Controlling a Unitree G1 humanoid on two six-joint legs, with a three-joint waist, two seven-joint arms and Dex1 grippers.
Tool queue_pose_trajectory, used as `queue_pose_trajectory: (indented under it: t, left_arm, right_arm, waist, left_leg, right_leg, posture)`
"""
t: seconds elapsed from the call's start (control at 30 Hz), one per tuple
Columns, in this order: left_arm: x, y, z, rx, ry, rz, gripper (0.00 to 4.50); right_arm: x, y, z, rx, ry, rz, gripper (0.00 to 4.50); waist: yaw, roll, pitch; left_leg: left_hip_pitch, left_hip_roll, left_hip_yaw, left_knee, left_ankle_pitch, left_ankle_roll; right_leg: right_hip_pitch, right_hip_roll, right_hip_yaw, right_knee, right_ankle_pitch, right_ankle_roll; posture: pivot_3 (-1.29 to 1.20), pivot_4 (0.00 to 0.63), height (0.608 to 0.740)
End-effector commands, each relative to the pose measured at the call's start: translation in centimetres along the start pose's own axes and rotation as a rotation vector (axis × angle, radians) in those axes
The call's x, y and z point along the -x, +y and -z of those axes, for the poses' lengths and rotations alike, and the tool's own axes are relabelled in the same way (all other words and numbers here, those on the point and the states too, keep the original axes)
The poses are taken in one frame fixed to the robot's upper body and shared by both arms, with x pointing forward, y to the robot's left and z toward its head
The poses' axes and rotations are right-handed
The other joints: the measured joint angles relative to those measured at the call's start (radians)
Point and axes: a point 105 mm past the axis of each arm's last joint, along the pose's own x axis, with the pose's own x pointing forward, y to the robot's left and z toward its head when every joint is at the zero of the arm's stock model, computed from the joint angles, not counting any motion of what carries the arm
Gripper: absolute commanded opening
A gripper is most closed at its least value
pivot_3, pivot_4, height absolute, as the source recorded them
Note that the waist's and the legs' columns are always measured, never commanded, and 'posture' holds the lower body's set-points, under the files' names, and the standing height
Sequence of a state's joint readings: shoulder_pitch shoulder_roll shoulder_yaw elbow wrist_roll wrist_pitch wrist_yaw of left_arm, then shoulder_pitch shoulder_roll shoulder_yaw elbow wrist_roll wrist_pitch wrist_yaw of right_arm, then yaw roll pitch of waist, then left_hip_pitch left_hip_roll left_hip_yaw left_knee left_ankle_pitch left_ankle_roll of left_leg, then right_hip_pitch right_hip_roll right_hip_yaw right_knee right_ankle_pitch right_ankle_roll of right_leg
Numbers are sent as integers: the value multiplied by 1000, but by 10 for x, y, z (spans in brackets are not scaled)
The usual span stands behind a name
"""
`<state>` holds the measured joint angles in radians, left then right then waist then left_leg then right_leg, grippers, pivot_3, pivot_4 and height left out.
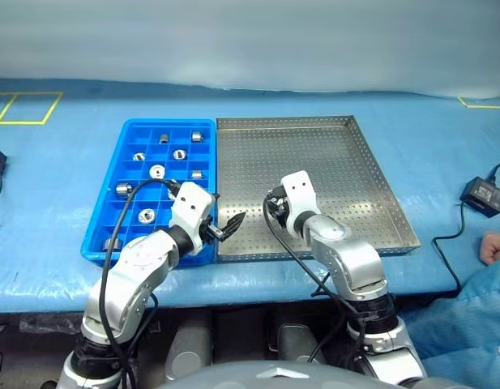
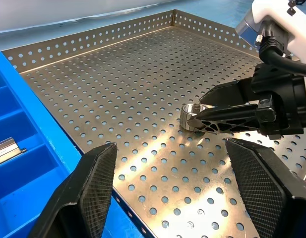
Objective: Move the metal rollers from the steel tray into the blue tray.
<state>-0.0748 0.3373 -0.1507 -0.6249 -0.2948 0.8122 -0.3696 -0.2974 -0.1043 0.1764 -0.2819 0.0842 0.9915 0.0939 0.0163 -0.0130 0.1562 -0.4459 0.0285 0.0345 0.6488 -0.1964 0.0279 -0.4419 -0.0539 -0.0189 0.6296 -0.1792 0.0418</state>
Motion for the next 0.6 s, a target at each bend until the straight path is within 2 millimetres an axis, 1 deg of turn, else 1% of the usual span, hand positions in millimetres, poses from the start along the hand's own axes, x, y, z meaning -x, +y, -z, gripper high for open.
queue_pose_trajectory:
  t: [0.03, 0.2, 0.23, 0.27, 0.3, 0.33, 0.53, 0.57, 0.6]
  left_arm:
    - [1, -3, -2, -9, -12, 9, 3825]
    - [4, -1, 0, -15, -2, -8, 3825]
    - [4, 0, 1, -16, 0, -14, 3825]
    - [5, 0, 1, -17, 1, -17, 3825]
    - [5, 1, 1, -18, 3, -18, 3825]
    - [5, 1, 1, -19, 4, -19, 3825]
    - [11, 5, 5, -17, 22, -36, 3825]
    - [12, 5, 7, -15, 30, -38, 3825]
    - [18, 5, 8, -11, 40, -40, 3825]
  right_arm:
    - [-2, -3, -11, -12, -50, 22, 2354]
    - [-6, -1, -7, -35, -42, 15, 2354]
    - [-6, 0, -7, -41, -44, 7, 1973]
    - [-6, 1, -7, -41, -46, 2, 1789]
    - [-7, 1, -8, -41, -47, 0, 1680]
    - [-7, 1, -8, -39, -48, 1, 1681]
    - [-2, 2, -25, -46, -120, -14, 1682]
    - [-1, 4, -28, -49, -131, -26, 1682]
    - [3, 13, -36, -59, -154, -90, 1682]
  waist:
    - [-1, 0, 0]
    - [1, 0, 0]
    - [1, 0, 0]
    - [1, 0, 0]
    - [1, 0, 0]
    - [1, 0, 0]
    - [0, 0, 0]
    - [-1, 0, 0]
    - [-1, 0, 0]
  left_leg:
    - [0, 0, 0, 0, 0, 0]
    - [0, 0, 0, 0, 0, 0]
    - [0, 0, 0, 0, 0, 0]
    - [0, 0, 0, 0, 0, 0]
    - [0, 0, 0, 0, 0, 0]
    - [0, 0, 0, 0, 0, 0]
    - [0, 0, 0, 0, 0, 0]
    - [0, 0, 0, 0, 0, 0]
    - [0, 0, 0, 0, 0, 0]
  right_leg:
    - [0, 0, 0, 0, 0, 0]
    - [0, 0, 0, 0, 0, 0]
    - [0, 0, 0, 0, 0, 0]
    - [0, 0, 0, 0, 0, 0]
    - [0, 0, 0, 0, 0, 0]
    - [0, 0, 0, 0, 0, 0]
    - [0, 0, 1, 0, 0, 0]
    - [0, 0, 1, 0, 0, 0]
    - [0, 0, 1, 0, 0, 0]
  posture:
    - [78, 150, 740]
    - [87, 150, 740]
    - [88, 150, 740]
    - [89, 150, 740]
    - [88, 150, 740]
    - [89, 150, 740]
    - [92, 150, 740]
    - [95, 150, 740]
    - [102, 150, 740]
